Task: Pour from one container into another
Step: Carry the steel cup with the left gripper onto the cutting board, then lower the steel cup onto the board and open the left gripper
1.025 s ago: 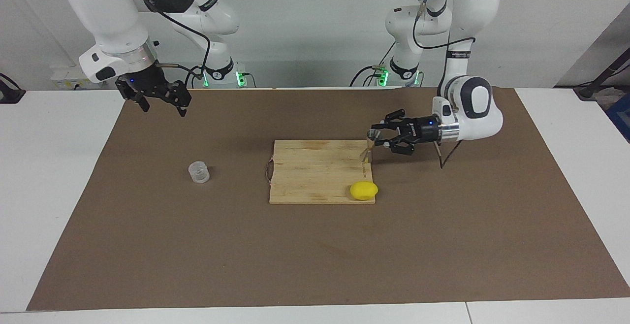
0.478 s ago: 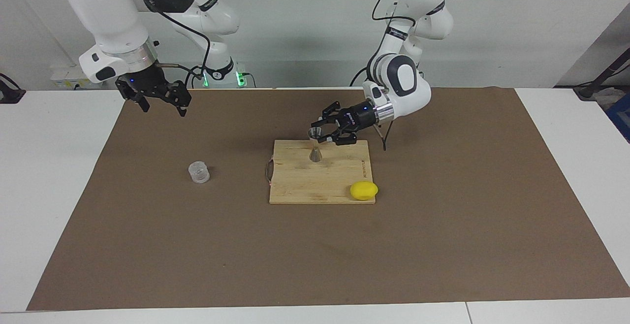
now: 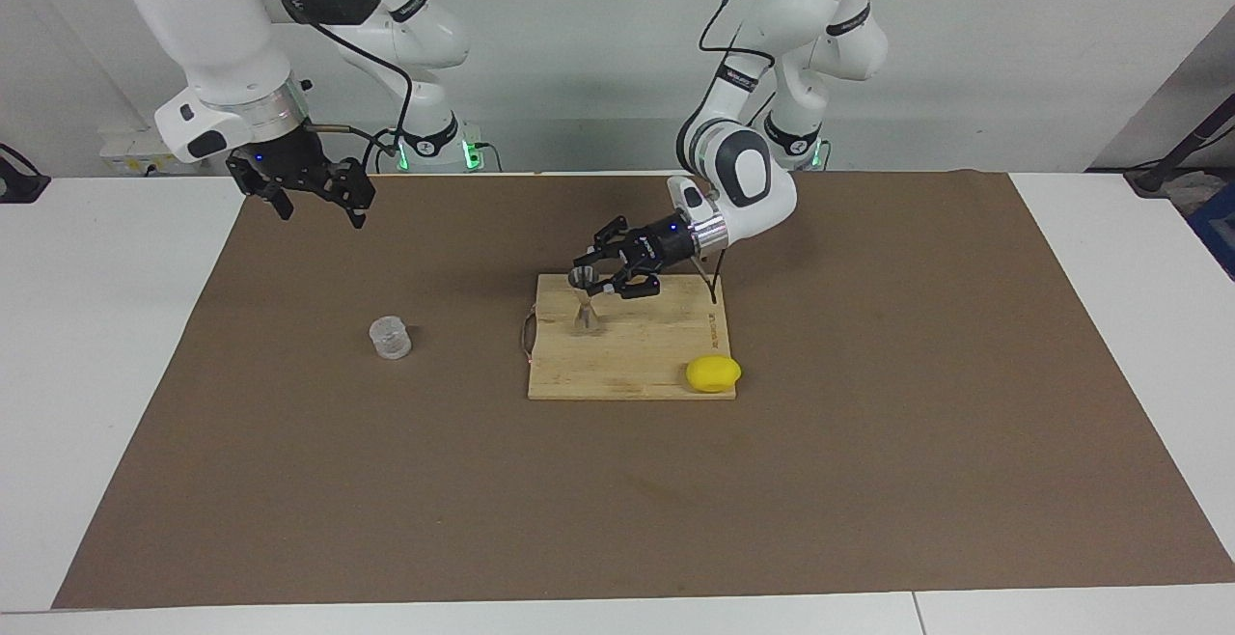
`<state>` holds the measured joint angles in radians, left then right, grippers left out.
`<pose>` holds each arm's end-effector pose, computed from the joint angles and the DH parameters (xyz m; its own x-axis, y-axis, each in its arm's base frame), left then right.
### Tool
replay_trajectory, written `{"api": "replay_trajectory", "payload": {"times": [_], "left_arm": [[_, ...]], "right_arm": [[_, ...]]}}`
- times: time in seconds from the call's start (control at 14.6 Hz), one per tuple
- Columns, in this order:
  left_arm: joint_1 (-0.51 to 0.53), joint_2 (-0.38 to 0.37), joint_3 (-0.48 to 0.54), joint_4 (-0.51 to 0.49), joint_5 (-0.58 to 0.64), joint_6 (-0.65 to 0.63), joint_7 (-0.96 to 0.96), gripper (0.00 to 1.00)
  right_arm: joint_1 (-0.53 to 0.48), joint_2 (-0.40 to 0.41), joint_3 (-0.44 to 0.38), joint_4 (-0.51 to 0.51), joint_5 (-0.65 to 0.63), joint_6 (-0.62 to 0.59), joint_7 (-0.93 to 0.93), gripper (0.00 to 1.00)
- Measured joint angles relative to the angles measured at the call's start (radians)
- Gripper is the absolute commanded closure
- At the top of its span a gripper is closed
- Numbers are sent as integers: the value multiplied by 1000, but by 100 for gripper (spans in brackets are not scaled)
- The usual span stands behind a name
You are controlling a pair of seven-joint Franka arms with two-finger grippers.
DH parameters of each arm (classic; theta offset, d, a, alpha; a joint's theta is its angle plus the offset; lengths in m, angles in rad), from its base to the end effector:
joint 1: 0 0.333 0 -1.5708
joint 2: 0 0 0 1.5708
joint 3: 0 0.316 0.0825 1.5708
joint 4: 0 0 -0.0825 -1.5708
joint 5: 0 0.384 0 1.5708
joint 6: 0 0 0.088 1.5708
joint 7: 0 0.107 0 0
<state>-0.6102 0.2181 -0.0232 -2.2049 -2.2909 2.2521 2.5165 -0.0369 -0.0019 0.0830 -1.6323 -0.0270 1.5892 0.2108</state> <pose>0.4447 -0.3522 0.2989 0.1411 -0.0949 0.9854 -0.9436 -0.3140 0.1049 0.5532 0.0227 0.5981 0.9859 -0.1634 -0.0346 -0.1622 -0.9861 0.0351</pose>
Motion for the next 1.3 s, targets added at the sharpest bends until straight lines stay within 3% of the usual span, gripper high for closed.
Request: {"api": "replay_trajectory", "payload": {"times": [0.41, 0.62, 0.75, 1.3], "left_arm": [[-1, 22, 4, 5, -4, 9, 7, 100], [-1, 23, 10, 5, -4, 11, 8, 61], [0, 24, 15, 5, -4, 12, 11, 0], [53, 25, 27, -18, 1, -13, 29, 0]], "right_arm": [[0, 0, 0, 0, 0, 0, 0, 0], [0, 0, 0, 0, 0, 0, 0, 0], [0, 0, 0, 0, 0, 0, 0, 0], [0, 0, 0, 0, 0, 0, 0, 0]]}}
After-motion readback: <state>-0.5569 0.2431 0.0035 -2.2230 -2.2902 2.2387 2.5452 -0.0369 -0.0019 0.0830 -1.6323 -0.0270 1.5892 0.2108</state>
